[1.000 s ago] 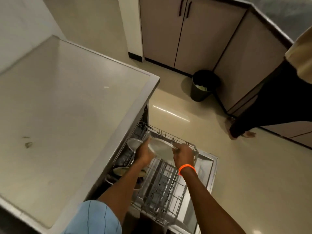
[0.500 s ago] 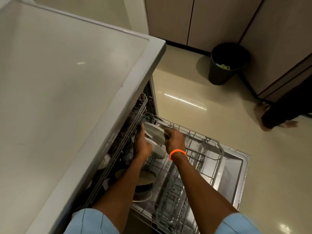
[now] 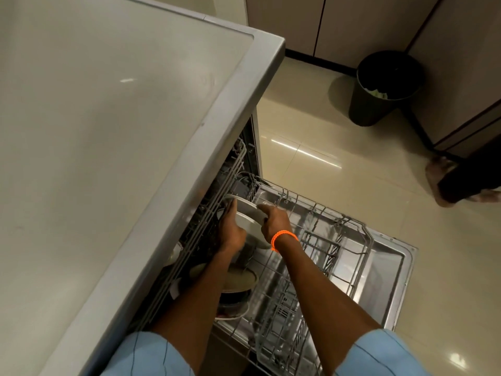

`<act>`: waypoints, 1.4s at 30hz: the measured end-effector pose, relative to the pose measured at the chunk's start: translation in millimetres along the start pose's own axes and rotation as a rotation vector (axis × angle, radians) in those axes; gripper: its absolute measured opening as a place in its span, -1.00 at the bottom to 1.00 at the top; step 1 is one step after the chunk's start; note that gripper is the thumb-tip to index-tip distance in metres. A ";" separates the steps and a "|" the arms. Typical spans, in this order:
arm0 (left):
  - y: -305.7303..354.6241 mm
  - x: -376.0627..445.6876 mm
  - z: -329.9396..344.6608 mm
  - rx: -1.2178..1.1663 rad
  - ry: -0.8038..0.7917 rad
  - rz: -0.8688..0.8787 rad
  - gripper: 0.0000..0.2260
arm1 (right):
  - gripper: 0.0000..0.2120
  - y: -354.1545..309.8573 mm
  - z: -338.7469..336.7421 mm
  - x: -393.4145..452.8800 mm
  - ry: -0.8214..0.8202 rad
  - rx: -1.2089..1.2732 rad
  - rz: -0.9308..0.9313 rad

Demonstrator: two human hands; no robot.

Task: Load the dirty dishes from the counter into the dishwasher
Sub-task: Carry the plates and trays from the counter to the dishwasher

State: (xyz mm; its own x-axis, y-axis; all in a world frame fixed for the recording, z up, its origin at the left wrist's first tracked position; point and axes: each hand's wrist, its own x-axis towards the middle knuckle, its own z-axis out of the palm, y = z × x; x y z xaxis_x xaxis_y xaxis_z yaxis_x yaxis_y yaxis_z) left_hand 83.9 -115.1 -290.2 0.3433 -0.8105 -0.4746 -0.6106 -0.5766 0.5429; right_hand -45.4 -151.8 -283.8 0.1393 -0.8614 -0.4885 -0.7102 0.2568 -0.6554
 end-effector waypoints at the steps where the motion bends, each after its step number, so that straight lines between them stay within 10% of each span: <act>1: 1.4 -2.3 0.9 -0.003 0.000 -0.009 -0.19 | -0.43 -1.0 -2.1 -0.9 -0.003 0.008 0.005; 26: 128.2 -184.2 -139.5 -0.221 -0.139 -0.094 -0.52 | -0.60 -143.0 -143.7 -209.7 0.200 0.102 0.055; 42: 123.4 -338.1 -279.3 -0.233 0.104 0.010 -0.65 | -0.68 -258.2 -160.8 -365.3 0.118 0.016 -0.206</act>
State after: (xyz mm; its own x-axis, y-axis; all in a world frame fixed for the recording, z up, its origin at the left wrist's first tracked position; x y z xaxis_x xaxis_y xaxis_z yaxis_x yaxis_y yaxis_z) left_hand 91.8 58.9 130.8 0.4166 -0.8159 -0.4011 -0.4376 -0.5666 0.6982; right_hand -23.8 26.1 156.5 0.1979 -0.9414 -0.2731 -0.6642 0.0761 -0.7437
